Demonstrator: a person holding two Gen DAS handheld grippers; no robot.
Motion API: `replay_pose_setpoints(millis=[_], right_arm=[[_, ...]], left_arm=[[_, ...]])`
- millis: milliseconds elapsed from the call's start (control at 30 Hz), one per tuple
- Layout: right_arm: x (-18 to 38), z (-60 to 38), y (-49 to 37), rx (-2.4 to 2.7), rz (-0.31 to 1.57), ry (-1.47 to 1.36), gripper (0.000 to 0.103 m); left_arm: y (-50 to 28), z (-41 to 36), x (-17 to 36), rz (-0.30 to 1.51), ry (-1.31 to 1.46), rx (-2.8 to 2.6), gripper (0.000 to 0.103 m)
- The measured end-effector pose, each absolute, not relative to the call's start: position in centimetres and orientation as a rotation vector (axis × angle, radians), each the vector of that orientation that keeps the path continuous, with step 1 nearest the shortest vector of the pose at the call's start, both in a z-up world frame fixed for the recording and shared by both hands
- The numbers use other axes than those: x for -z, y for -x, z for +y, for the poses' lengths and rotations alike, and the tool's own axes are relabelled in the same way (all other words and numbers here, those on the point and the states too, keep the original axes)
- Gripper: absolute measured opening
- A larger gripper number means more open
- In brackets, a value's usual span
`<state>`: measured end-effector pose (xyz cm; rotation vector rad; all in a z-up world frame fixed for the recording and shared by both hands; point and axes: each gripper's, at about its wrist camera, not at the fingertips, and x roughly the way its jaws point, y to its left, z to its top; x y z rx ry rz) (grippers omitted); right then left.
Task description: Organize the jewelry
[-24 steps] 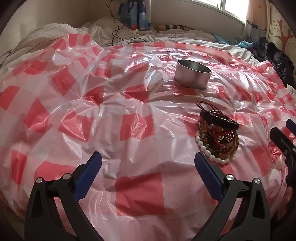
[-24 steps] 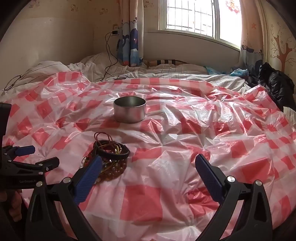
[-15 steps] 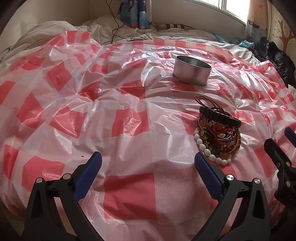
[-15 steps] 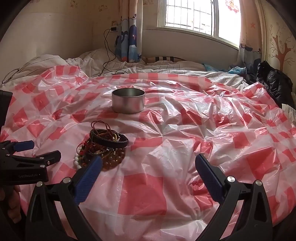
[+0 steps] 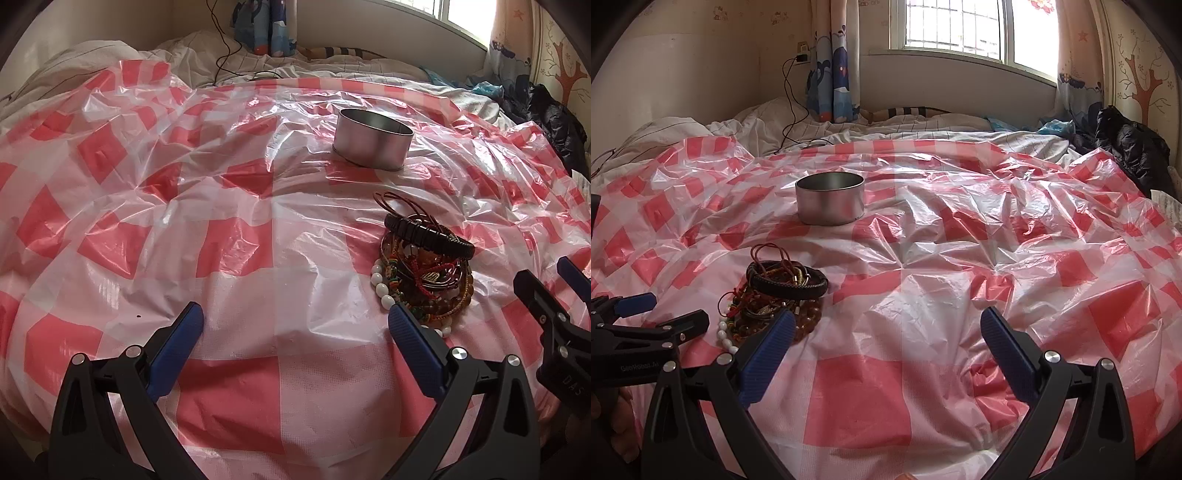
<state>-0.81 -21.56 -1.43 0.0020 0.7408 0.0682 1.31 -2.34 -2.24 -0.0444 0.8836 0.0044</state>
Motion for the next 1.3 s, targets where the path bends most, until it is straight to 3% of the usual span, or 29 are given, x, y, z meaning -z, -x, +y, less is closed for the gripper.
replay_pose_setpoints(millis=[333, 600, 867, 1100, 1300], right_arm=[[-1.5, -23.4, -2.8, 0.048, 0.491, -0.007, 0.097], [-0.5, -22.3, -1.3, 0.107, 0.389, 0.073, 0.097], [0.1, -21.8, -1.5, 0.044, 0.453, 0.077, 0.096], [-3.9, -22.7, 2.1, -0.027, 0.417, 0.023, 0.096], [-1.4, -21.2, 3.9, -0.100, 0.550, 0.055, 0.096]], left_arm=[[-1.6, -2.9, 2.6, 0.895, 0.031, -0.005, 0.097], [-2.0, -3.3, 2.8, 0.895, 0.018, -0.003, 0.097], [-1.8, -3.0, 2.8, 0.895, 0.025, 0.009, 0.097], [-1.7, -2.8, 2.6, 0.889, 0.042, 0.005, 0.097], [-1.7, -2.8, 2.7, 0.894, 0.039, -0.008, 0.097]])
